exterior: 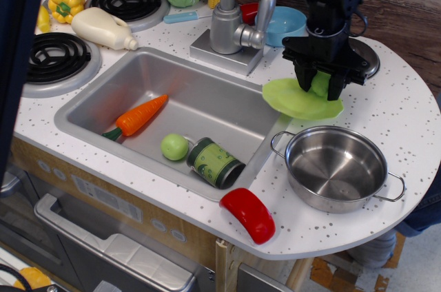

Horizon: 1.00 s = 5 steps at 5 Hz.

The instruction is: Put broccoli in pot or pan

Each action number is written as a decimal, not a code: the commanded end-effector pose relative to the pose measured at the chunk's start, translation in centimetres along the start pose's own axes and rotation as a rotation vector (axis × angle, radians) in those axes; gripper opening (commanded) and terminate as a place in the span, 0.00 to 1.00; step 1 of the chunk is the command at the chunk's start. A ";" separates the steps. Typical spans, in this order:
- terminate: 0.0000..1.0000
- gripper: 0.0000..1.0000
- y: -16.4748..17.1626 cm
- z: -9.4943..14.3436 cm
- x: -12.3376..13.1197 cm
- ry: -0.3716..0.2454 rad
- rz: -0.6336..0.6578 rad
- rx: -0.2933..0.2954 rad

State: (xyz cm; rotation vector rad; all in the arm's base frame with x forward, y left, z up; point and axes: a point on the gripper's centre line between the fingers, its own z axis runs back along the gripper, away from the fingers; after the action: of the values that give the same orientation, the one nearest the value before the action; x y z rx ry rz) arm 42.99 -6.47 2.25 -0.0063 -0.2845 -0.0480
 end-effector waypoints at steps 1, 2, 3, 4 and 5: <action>0.00 0.00 -1.1 6.6 2.2 -0.094 0.028 0.066; 0.00 0.00 -1.6 9.8 0.9 -0.064 0.073 0.112; 0.00 0.00 -2.5 11.8 -2.2 -0.035 0.127 0.145; 0.00 0.00 -3.7 11.5 -5.8 -0.011 0.159 0.108; 0.00 0.00 -4.1 9.7 -7.8 -0.033 0.172 0.079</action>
State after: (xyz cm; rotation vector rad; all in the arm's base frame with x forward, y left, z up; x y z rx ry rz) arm 31.85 -9.99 5.97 0.0433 -0.2819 0.1049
